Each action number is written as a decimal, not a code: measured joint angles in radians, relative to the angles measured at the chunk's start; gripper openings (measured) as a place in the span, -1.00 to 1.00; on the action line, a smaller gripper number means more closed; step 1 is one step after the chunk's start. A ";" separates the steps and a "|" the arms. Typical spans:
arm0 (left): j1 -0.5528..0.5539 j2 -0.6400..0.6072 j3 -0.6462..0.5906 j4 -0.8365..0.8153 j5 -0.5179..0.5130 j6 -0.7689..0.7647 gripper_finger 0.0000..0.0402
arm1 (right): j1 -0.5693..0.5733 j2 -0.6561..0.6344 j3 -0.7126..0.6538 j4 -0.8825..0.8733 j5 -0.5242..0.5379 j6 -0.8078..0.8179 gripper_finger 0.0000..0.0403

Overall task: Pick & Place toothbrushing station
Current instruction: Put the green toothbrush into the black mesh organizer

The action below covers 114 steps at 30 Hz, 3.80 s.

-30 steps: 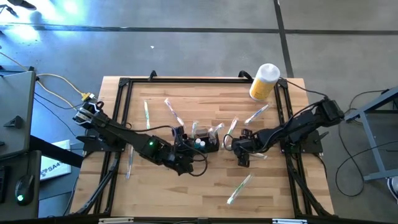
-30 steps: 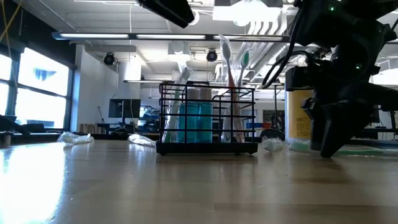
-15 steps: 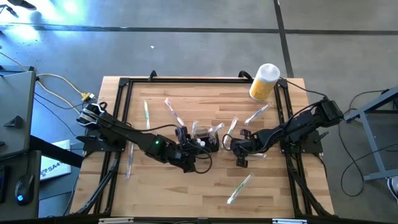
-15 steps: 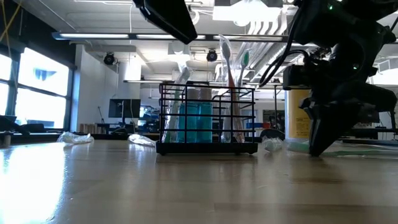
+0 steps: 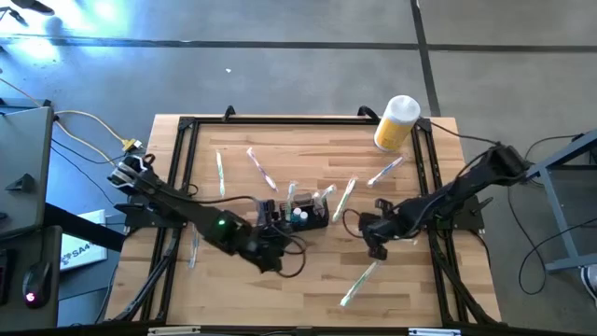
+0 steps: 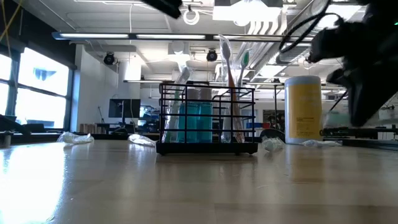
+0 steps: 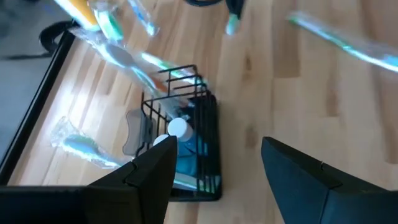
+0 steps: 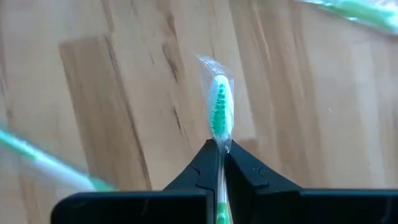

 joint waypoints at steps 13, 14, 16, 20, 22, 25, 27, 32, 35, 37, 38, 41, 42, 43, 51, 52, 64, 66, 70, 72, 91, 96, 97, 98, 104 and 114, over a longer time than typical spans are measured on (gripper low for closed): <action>-0.055 -0.034 0.001 0.059 -0.177 0.119 0.13 | 0.247 -0.161 0.043 0.411 0.482 -0.343 -0.97; -0.052 -0.031 -0.001 0.081 -0.176 0.137 0.13 | 0.257 -0.161 0.043 0.467 0.498 -0.406 -0.97; -0.050 -0.027 -0.001 0.139 -0.173 0.173 0.13 | 0.268 -0.157 0.043 0.586 0.512 -0.520 -0.97; -0.050 -0.015 -0.001 0.281 -0.123 0.274 0.13 | 0.278 -0.155 0.044 0.777 0.523 -0.703 -0.98; -0.046 0.003 0.002 0.374 -0.060 0.315 0.13 | 0.282 -0.155 0.044 0.860 0.524 -0.777 -0.98; -0.037 0.036 -0.001 0.485 -0.021 0.402 0.13 | 0.288 -0.155 0.044 0.967 0.513 -0.872 -0.98; -0.035 0.060 -0.001 0.575 -0.002 0.468 0.13 | 0.288 -0.155 0.044 1.020 0.481 -0.920 -0.98; -0.016 0.118 -0.002 0.759 0.059 0.604 0.13 | 0.288 -0.155 0.044 1.103 0.407 -1.001 -0.98; 0.020 0.129 -0.001 0.849 0.140 0.622 0.13 | 0.282 -0.155 0.044 1.106 0.387 -1.032 -0.98; 0.050 0.129 -0.001 0.897 0.219 0.606 0.13 | 0.272 -0.148 0.044 1.114 0.379 -1.038 -0.98; 0.067 0.129 -0.001 0.916 0.269 0.595 0.13 | 0.265 -0.143 0.044 1.123 0.375 -1.041 -0.98; 0.119 0.129 -0.001 0.927 0.402 0.528 0.13 | 0.252 -0.123 0.044 1.133 0.366 -1.048 -0.98; 0.134 0.129 -0.001 0.926 0.435 0.507 0.13 | 0.247 -0.117 0.044 1.137 0.367 -1.048 -0.98; 0.146 0.130 -0.001 0.926 0.464 0.493 0.13 | 0.242 -0.110 0.044 1.145 0.369 -1.050 -0.98; 0.168 0.130 -0.001 0.908 0.507 0.484 0.13 | 0.234 -0.090 0.044 1.166 0.369 -1.081 -0.98; 0.167 0.130 -0.001 0.900 0.502 0.484 0.13 | 0.234 -0.090 0.044 1.169 0.369 -1.082 -0.98; 0.166 0.130 -0.001 0.899 0.496 0.490 0.12 | 0.234 -0.090 0.044 1.177 0.369 -1.096 -0.98; 0.166 0.130 -0.001 0.903 0.496 0.490 0.08 | 0.234 -0.090 0.044 1.177 0.369 -1.096 -0.98; 0.167 0.130 -0.001 0.903 0.493 0.490 -0.13 | 0.233 -0.090 0.044 1.173 0.369 -1.084 -0.98; 0.167 0.130 -0.001 0.904 0.493 0.492 -0.28 | 0.228 -0.090 0.044 1.161 0.369 -1.079 -0.98; 0.156 0.132 -0.001 0.823 0.481 0.463 -0.95 | 0.241 -0.090 0.045 1.043 0.575 -0.923 -0.15; 0.121 0.080 0.000 0.678 0.456 0.438 -0.95 | 0.315 -0.089 0.044 1.024 0.822 -0.941 0.19; 0.108 0.057 0.000 0.626 0.437 0.418 -0.95 | 0.330 -0.089 0.044 1.027 0.863 -0.945 0.23; 0.098 0.036 0.000 0.576 0.410 0.399 -0.95 | 0.342 -0.089 0.044 1.028 0.892 -0.946 0.26; 0.031 -0.069 0.001 0.387 0.250 0.310 -0.95 | 0.385 -0.089 0.044 1.030 0.972 -0.944 0.30; 0.023 -0.143 0.001 0.056 -0.069 0.050 -0.95 | 0.356 -0.090 0.044 0.894 0.896 -0.813 0.31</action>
